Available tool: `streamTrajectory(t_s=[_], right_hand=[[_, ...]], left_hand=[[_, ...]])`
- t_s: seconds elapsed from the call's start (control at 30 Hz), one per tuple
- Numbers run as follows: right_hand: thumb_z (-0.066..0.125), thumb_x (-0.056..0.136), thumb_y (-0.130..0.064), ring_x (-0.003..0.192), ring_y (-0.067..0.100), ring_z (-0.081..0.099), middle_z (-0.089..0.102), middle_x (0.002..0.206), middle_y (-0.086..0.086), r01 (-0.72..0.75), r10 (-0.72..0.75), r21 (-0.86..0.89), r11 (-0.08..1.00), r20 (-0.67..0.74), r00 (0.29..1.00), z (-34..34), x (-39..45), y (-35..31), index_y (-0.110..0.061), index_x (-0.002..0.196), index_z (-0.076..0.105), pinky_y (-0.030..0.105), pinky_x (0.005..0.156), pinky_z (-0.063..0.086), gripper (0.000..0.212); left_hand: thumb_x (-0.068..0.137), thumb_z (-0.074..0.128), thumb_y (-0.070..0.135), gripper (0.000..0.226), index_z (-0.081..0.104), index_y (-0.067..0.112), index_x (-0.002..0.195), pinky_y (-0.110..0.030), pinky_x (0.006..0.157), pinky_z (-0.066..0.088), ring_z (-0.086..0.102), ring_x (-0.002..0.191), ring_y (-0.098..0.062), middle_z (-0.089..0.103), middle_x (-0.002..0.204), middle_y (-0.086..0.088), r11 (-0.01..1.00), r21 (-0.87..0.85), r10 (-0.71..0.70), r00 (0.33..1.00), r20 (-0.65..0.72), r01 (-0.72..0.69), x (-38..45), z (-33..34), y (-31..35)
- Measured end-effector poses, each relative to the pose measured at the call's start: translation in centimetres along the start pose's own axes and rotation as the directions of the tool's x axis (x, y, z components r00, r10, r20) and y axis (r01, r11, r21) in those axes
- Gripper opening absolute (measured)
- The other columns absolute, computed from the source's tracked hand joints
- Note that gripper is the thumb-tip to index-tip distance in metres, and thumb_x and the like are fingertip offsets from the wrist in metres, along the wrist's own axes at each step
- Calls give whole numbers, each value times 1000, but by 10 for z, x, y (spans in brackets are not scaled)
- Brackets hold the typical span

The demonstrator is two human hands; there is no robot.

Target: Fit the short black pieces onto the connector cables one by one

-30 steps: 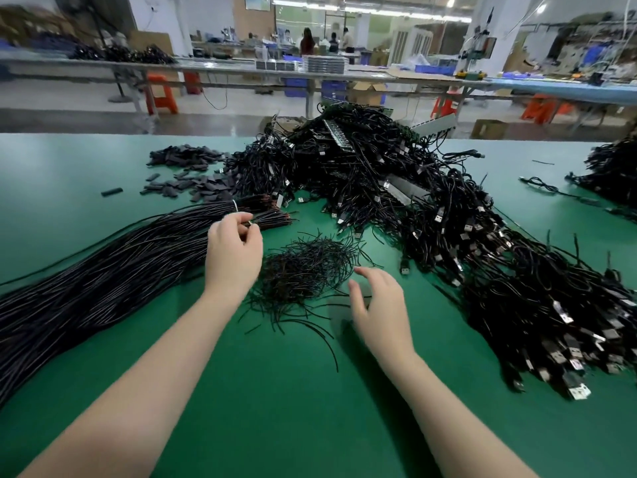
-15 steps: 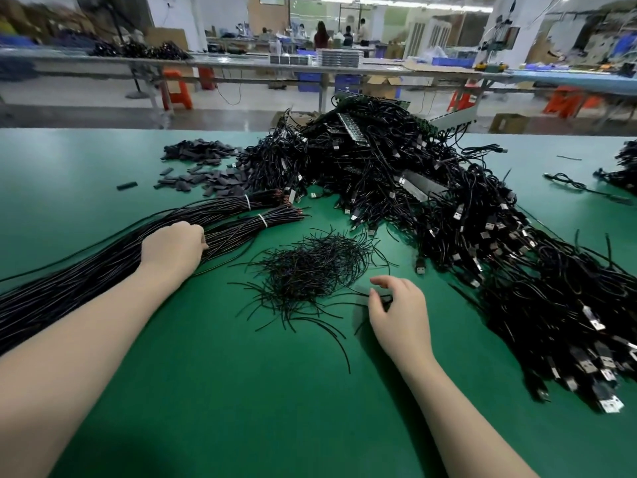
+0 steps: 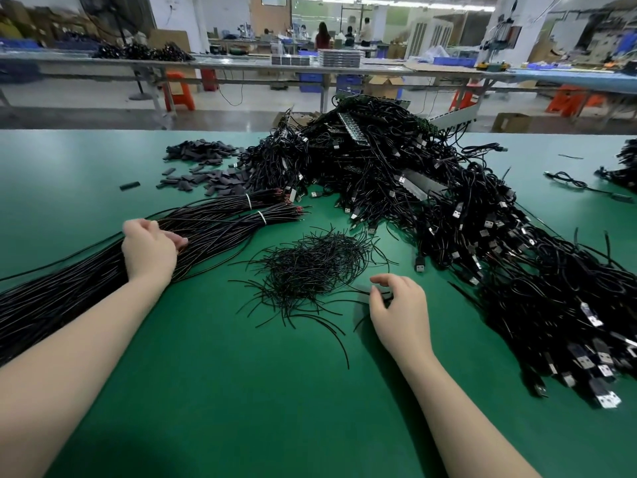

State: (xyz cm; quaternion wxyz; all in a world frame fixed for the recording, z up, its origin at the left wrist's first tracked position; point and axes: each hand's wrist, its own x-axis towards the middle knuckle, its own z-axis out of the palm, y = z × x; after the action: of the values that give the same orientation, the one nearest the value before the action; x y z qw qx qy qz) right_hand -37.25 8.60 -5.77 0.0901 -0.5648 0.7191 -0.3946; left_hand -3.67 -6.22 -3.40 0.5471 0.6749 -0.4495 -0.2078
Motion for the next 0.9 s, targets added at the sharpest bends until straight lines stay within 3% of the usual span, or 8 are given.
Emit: streamTrajectory(t_s=[0.33, 0.4, 0.47, 0.57, 0.67, 0.73, 0.8, 0.9], right_hand=[[54, 95, -18, 111, 15, 51, 61, 102, -9, 1, -1, 20, 1000, 2, 1000, 1, 1, 4, -20, 107, 66, 24, 91, 39, 17], [54, 95, -18, 113, 17, 50, 62, 105, -7, -10, 10, 12, 1000, 0, 1000, 1, 1, 3, -19, 109, 66, 25, 92, 40, 18], [58, 93, -13, 113, 20, 50, 62, 107, -1, 28, -26, 19, 999, -89, 996, -3, -3, -6, -16, 111, 66, 30, 92, 43, 20], [68, 84, -6, 99, 24, 60, 63, 114, 10, 366, -375, -80, 927, -233, 897, -4, -18, -36, -10, 119, 65, 34, 85, 49, 35], [67, 86, -15, 72, 21, 61, 18, 159, 6, 568, -566, -8, 823, 90, 820, 15, -36, -90, -28, 151, 24, 27, 61, 48, 79], [63, 89, -23, 66, 27, 54, -14, 161, -4, 612, -581, -14, 791, 298, 757, 36, -42, -123, -40, 149, 0, 31, 54, 42, 89], [57, 95, -33, 79, 32, 58, 12, 159, 9, 628, -580, -59, 776, 326, 747, 46, -38, -153, -29, 149, 14, 34, 58, 39, 70], [41, 101, -45, 88, 29, 64, 65, 102, 6, 717, -690, -286, 636, 205, 694, 30, -10, -190, -16, 107, 59, 35, 66, 39, 35]], left_hand=[[103, 19, 20, 23, 28, 24, 82, -25, 52, 46, 61, 44, -11, 43, 74, 3, 920, -390, -91, 938, -334, -49, 10, -19, 12], [104, 20, 24, 22, 28, 31, 85, -24, 50, 47, 56, 40, -5, 45, 75, 5, 951, -265, 57, 930, -362, -161, 2, -32, 19], [103, 23, 28, 16, 30, 37, 91, -21, 45, 44, 51, 42, -2, 46, 75, 9, 921, -115, 333, 905, -266, -373, -23, -35, 21], [102, 27, 36, 8, 32, 43, 101, -12, 51, 41, 55, 55, -2, 52, 73, 7, 787, -35, 617, 785, 59, -616, -68, -37, 3], [102, 29, 39, 6, 33, 35, 99, -25, 48, 41, 56, 50, -9, 55, 64, 4, 734, 29, 650, 715, 257, -678, -92, -44, -18], [98, 36, 29, 6, 34, 24, 100, -31, 50, 43, 58, 47, -18, 58, 62, -1, 715, 67, 653, 699, 291, -696, -97, -49, -28], [100, 39, 22, 4, 35, 21, 101, -37, 50, 46, 60, 49, -31, 60, 63, -4, 698, 89, 662, 688, 297, -711, -98, -54, -27], [95, 57, 15, 19, 41, 14, 106, -35, 49, 45, 64, 52, -36, 62, 68, -6, 624, 186, 677, 644, 357, -759, -87, -68, -23]])
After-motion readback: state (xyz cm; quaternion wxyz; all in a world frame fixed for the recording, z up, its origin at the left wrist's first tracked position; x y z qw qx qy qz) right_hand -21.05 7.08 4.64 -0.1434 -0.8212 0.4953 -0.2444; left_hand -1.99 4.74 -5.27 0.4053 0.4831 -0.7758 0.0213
